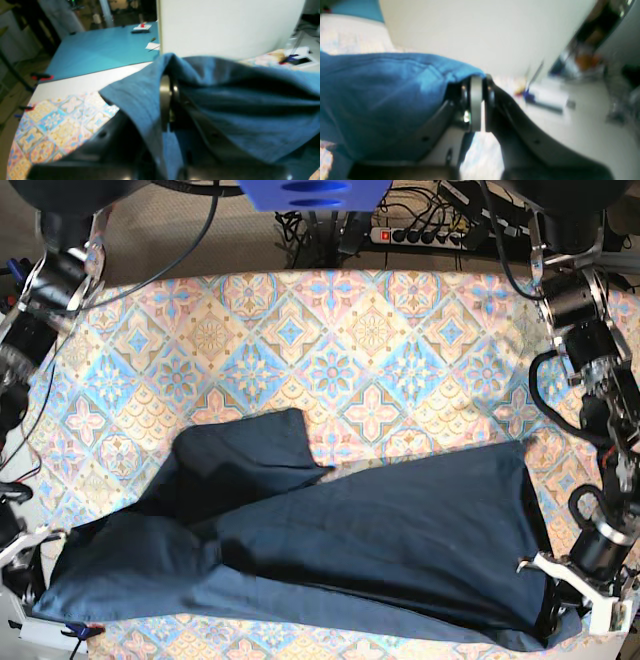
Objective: Layout the t-shirt on the table in an organized manner, then fold the t-shirt properly
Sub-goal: 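Lift the navy shirt high with both grippers and swing it over the table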
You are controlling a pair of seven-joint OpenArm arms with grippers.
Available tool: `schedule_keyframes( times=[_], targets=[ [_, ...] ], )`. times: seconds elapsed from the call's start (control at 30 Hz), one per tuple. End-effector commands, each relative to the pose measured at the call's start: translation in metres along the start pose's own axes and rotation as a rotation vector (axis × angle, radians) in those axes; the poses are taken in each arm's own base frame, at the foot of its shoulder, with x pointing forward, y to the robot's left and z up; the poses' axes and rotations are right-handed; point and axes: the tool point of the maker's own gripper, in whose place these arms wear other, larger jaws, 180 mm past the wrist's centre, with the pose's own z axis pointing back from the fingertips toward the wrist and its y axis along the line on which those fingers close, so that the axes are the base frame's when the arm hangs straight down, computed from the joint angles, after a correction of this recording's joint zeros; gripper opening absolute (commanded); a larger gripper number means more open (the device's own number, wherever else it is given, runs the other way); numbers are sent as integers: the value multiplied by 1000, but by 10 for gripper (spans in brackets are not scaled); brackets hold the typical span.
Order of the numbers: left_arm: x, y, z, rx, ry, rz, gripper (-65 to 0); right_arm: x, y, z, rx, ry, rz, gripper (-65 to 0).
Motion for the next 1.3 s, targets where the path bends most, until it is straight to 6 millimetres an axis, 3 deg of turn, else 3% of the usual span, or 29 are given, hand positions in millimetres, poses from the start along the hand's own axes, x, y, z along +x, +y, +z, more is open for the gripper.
schedule_keyframes(
  times=[0.0, 0.37, 0.47, 0.6, 0.77, 0.87, 1.0, 1.17, 1.27],
  targets=[
    [34, 5, 1, 8, -87, -15, -650, 32, -12, 0, -16, -78, 14, -649],
    [96, 24, -33, 5, -159, 73, -650, 121, -31, -47, 22, -192, -21, -648],
    [110, 26, -41, -3, -174, 110, -650, 145, -29, -56, 41, -235, -9, -648],
    [131, 28, -38, -1, -245, 110, -650, 167, -27, -56, 48, -271, 9, -648],
    [127, 28, -37, -3, -243, 112, -650, 190, -15, -41, 52, -327, 80, -648],
    [103, 31, -23, 21, -207, 52, -650, 169, -15, -26, 37, -302, 131, -648],
    [62, 5, 1, 2, -158, -58, -650, 130, -14, 0, 20, -278, 127, -648],
    [-6, -22, 27, -36, -34, -127, -650, 65, 2, 25, 45, -170, 85, -648],
    [-43, -25, 46, -29, 33, -110, -650, 23, 18, 38, 74, -93, 66, -648]
  ],
)
